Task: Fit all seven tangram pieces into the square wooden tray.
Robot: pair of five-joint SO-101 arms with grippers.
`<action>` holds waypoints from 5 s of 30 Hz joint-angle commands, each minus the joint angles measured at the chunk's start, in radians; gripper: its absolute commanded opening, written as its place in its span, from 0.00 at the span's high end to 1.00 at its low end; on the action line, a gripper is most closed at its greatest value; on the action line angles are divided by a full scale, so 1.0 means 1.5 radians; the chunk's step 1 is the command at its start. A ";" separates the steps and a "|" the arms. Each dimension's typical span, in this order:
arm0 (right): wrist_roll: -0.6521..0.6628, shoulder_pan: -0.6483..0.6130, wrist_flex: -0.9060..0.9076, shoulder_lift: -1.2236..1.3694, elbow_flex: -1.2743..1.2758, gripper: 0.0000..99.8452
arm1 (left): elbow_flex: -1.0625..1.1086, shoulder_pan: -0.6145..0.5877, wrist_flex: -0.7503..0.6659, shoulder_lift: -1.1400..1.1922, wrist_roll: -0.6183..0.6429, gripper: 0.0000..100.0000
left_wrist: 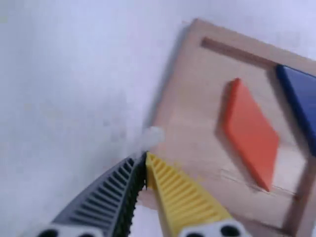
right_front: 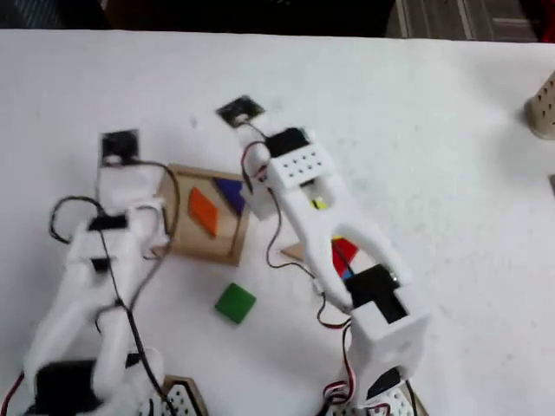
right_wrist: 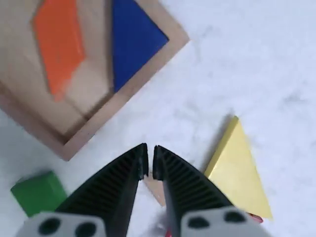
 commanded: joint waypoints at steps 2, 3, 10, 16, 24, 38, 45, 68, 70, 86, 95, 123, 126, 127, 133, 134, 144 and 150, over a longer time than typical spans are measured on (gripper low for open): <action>-0.014 0.048 -0.062 -0.043 0.021 0.98 | 0.091 0.173 -0.077 -0.136 0.008 0.98; -0.014 0.056 -0.062 -0.043 0.020 0.98 | 0.104 0.209 -0.077 -0.152 0.008 0.98; -0.014 0.076 -0.060 -0.043 0.023 0.98 | 0.128 0.327 -0.155 -0.149 0.153 0.98; -0.015 0.077 -0.062 -0.042 0.023 0.98 | 0.045 0.308 -0.176 0.007 0.165 0.98; -0.015 0.076 -0.062 -0.042 0.023 0.98 | -0.091 0.252 -0.098 0.172 0.165 0.98; -0.015 0.072 -0.064 -0.042 0.033 0.98 | -0.103 0.103 -0.041 0.172 0.170 0.98; -0.015 0.072 -0.064 -0.042 0.033 0.98 | -0.118 0.054 -0.041 0.173 0.170 0.98; -0.015 0.072 -0.064 -0.042 0.034 0.98 | -0.128 0.054 -0.164 0.176 0.170 0.98; -0.015 0.072 -0.064 -0.042 0.034 0.98 | -0.128 0.053 -0.165 0.173 0.170 0.98; -0.015 0.071 -0.090 -0.042 0.051 0.98 | -0.190 0.112 -0.212 0.277 0.168 0.98; -0.015 0.071 -0.091 -0.042 0.048 0.98 | -0.227 0.147 -0.092 0.287 0.165 0.98; -0.015 0.073 -0.092 -0.043 0.047 0.98 | -0.063 0.280 -0.284 0.178 -0.028 0.98; -0.015 0.073 -0.091 -0.044 0.047 0.98 | -0.064 0.273 -0.284 0.182 -0.031 0.98; -0.015 0.073 -0.091 -0.044 0.047 0.98 | -0.064 0.267 -0.284 0.184 -0.019 0.98; -0.015 0.072 -0.091 -0.044 0.047 0.98 | -0.110 0.235 -0.233 0.208 -0.002 0.98; -0.015 0.072 -0.091 -0.044 0.047 0.98 | -0.125 0.229 -0.231 0.227 -0.002 0.98; -0.015 0.074 -0.090 -0.043 0.049 0.98 | -0.216 0.180 -0.128 0.286 -0.001 0.98; -0.015 0.072 -0.090 -0.043 0.050 0.98 | -0.235 0.107 -0.134 0.290 0.063 0.98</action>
